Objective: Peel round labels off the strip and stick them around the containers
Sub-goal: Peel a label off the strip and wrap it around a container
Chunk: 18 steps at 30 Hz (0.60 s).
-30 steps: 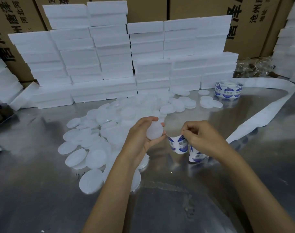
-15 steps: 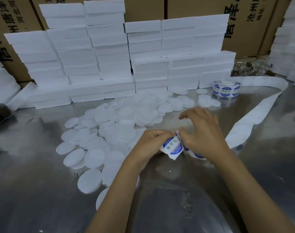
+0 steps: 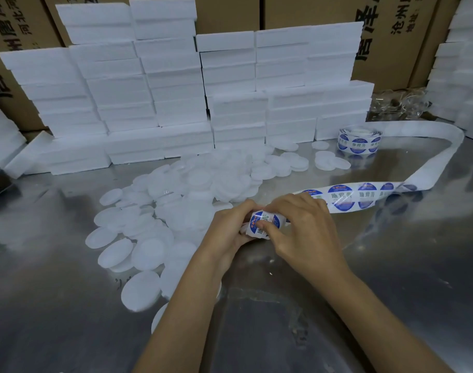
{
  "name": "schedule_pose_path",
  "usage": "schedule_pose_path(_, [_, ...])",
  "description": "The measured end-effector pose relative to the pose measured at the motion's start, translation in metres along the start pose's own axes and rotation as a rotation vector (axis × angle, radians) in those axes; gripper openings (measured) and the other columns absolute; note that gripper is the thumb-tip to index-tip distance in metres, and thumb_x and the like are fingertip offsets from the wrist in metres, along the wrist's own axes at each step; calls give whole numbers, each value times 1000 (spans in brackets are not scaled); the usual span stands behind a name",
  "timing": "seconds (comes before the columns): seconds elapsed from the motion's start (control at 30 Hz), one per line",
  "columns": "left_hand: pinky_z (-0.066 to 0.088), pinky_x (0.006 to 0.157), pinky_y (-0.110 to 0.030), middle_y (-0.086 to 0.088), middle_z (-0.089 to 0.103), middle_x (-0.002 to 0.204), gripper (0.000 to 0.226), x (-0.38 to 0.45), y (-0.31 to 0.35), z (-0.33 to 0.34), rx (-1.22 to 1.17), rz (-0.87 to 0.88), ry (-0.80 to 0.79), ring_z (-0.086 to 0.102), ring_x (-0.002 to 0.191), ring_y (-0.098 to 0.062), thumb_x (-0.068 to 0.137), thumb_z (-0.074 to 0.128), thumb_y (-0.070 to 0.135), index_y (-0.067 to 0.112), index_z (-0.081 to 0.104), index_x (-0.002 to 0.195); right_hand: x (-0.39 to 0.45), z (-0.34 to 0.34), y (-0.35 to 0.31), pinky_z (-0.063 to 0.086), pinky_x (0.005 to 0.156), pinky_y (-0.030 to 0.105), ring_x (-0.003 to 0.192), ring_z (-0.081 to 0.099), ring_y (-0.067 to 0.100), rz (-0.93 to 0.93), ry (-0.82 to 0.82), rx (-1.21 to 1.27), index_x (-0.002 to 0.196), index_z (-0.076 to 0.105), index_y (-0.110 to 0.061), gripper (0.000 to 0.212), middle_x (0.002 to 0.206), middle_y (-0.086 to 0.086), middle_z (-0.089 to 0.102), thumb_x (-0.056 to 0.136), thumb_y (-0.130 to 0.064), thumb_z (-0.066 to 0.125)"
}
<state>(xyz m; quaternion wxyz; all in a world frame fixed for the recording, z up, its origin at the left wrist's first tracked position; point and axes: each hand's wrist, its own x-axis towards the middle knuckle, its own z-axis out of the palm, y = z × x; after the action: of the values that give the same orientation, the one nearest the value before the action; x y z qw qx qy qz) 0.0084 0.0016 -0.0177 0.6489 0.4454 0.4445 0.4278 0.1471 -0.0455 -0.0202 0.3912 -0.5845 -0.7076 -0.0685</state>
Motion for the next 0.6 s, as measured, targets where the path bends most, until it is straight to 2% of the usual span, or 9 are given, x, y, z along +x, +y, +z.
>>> schedule_pose_path(0.27, [60,72,-28,-14,77,89,18,-1,1,0,1,8,-10,75,81,-16,83,64,16,8,78,76,0,-1,-1,44,81,38,88,57,21,-13,47,69,86,70,-15,12,89,-4,67,80,-23,77])
schedule_pose_path(0.4, [59,70,-26,-13,76,85,19,-2,2,2,38,27,8,74,78,-17,82,62,14,11,76,69,0,-2,-5,44,80,34,88,54,19,-58,61,174,85,65,-15,13,90,-6,64,78,-11,75])
schedule_pose_path(0.5, [58,67,-23,-10,76,82,25,-4,2,1,63,43,-1,73,77,-15,84,60,12,15,75,64,-1,-4,-11,44,78,32,86,52,15,-67,46,333,79,60,-15,13,86,-9,61,75,-5,68])
schedule_pose_path(0.6, [60,73,-27,-11,74,81,17,-3,2,2,93,23,1,71,75,-13,83,63,11,7,76,74,1,-10,-16,43,72,24,78,56,14,96,49,635,75,56,-12,5,76,-6,59,72,-9,59])
